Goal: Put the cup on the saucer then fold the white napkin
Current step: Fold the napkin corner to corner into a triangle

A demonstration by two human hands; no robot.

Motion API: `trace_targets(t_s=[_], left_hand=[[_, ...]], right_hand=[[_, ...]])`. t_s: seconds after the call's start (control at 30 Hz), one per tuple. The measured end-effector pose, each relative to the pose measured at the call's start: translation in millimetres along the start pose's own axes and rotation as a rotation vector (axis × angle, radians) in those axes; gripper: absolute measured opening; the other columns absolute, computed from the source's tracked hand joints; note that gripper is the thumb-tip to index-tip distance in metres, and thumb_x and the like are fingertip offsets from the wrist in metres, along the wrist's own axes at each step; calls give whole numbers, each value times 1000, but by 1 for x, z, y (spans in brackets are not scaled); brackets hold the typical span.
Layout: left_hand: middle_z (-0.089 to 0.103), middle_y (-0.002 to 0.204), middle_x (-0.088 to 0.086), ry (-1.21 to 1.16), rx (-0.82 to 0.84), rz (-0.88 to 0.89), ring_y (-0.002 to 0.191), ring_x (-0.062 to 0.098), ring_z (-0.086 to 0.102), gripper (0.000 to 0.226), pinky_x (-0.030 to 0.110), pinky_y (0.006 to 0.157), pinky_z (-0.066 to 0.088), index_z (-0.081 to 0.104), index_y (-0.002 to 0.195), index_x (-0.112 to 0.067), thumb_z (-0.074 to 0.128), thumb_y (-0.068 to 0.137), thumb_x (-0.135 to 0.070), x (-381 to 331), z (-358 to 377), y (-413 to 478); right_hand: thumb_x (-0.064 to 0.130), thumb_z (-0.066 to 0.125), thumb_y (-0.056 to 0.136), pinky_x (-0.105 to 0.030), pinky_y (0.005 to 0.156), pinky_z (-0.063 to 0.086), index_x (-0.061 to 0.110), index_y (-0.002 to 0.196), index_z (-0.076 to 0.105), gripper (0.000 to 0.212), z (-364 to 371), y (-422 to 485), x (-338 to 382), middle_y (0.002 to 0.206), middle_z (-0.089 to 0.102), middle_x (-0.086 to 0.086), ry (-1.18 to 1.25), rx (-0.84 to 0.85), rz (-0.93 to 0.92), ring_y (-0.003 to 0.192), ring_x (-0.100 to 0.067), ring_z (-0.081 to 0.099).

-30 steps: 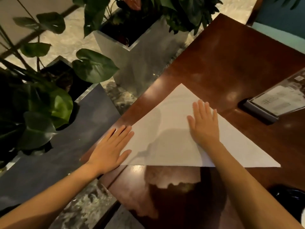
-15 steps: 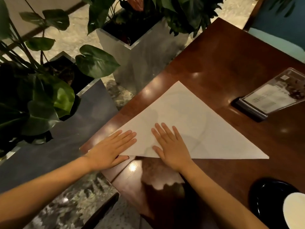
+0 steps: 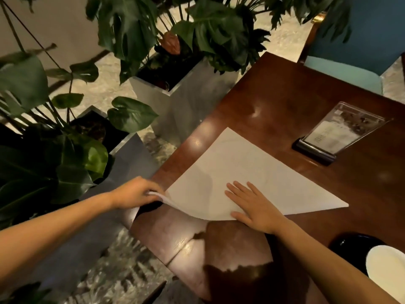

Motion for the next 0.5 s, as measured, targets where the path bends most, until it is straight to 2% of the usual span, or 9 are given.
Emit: trace_targets(t_s=[0.07,0.13,0.17,0.23,0.33,0.4,0.5], left_hand=[[73,87,-16,-234,-63,-64,80,1,67,12,18,72,51,74,86,-35,66,76,-38,-8,-27,17],[73,80,-15,-380,-120,-90,73,0,67,7,16,68,52,75,85,-25,72,79,-25,-15,-49,40],[73,75,-15,-429,-148,-113,68,1,66,7,17,65,53,74,85,-19,71,80,-15,-17,-58,52],[70,64,-10,-510,-195,-152,56,6,63,9,19,55,53,71,84,-14,68,82,-6,-22,-72,78],[57,52,-5,-592,-253,-202,49,12,57,11,18,50,50,67,92,-10,67,82,-5,-32,-81,118],[53,58,-1,-595,-274,-234,54,17,57,15,18,50,50,65,97,-8,68,82,-6,-36,-82,145],[52,69,5,-594,-256,-210,64,22,56,15,28,62,55,64,96,-7,67,81,-5,-46,-74,186]], right_hand=[[63,23,93,-38,116,7,25,144,35,65,-5,-4,5,155,23,4,22,-48,25,144,-14,17],[53,42,92,-36,106,25,20,125,57,49,-6,-7,10,140,51,-3,47,-137,47,128,-22,46],[46,50,90,-32,99,32,18,113,62,37,-7,-10,13,127,59,-4,80,-212,61,115,-24,55],[33,61,85,-25,81,33,19,91,61,16,-8,-14,18,104,62,-2,158,-345,134,94,-23,56],[34,58,77,-20,68,25,25,79,58,9,1,-24,18,85,57,4,258,-425,360,81,-15,45],[35,58,76,-16,65,24,26,75,61,10,6,-30,14,78,57,5,332,-440,509,78,-13,40],[33,65,78,-27,66,32,23,71,65,12,6,-34,9,77,60,3,383,-384,676,79,-16,45]])
Point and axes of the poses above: each hand's wrist, its own y-axis towards the middle knuckle, its own z-axis out of the palm, x = y × z, the point moved 6 cm from there along y, towards the middle knuckle
